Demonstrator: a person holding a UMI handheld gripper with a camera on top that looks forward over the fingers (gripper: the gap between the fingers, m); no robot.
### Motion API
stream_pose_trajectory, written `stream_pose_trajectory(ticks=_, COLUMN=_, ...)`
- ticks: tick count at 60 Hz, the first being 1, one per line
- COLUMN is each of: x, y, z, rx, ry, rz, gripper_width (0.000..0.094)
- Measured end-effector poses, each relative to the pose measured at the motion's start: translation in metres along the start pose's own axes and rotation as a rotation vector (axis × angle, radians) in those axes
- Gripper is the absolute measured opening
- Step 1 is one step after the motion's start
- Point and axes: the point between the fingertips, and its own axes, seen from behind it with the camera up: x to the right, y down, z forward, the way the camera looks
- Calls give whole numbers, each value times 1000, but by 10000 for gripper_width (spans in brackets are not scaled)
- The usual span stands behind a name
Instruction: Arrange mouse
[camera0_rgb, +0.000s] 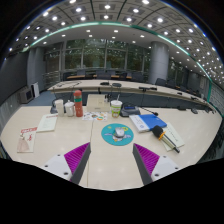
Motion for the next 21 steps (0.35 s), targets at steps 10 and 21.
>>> stream_pose_trajectory(ticks=10, x=-20, y=7, z=-46, rx=20, ry=-9, rz=-2, gripper_width=858)
stream_pose_trajectory(ticks=21, x=-32, y=12, z=-66, rx=16, ry=-20, rz=0, gripper_width=858)
